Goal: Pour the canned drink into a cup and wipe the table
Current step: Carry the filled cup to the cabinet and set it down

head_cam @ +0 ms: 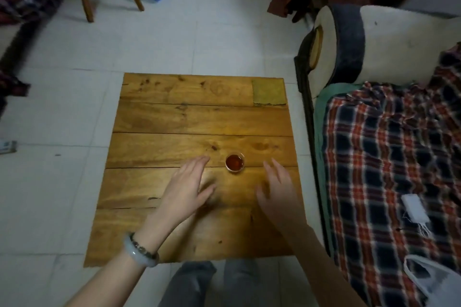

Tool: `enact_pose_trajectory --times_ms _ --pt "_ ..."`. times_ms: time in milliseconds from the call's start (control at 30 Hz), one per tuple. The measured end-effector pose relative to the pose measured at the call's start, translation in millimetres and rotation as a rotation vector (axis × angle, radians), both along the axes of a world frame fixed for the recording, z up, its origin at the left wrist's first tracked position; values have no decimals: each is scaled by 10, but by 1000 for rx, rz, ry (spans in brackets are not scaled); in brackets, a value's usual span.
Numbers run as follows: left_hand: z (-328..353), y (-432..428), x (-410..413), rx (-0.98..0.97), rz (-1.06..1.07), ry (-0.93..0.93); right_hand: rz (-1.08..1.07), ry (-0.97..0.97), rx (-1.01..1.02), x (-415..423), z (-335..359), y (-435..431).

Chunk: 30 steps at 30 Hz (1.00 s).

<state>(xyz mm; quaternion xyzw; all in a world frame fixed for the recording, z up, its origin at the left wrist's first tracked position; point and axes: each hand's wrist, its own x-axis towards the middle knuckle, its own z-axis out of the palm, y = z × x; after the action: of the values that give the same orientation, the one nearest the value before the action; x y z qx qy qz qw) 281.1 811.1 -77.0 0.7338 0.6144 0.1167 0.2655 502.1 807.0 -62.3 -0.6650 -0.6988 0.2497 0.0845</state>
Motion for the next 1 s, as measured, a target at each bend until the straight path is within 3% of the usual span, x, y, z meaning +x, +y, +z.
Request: enact_pose_trajectory --times_ms 500,733,1000 --pt "-1685 646 606 -292 289 -226 116 229 -279 255 -1727 879" --pt "-2215 680 796 -239 374 -386 78 297 -322 300 -2239 976" --pt "-2286 733 826 -179 447 -566 97 428 -277 185 -2254 965"
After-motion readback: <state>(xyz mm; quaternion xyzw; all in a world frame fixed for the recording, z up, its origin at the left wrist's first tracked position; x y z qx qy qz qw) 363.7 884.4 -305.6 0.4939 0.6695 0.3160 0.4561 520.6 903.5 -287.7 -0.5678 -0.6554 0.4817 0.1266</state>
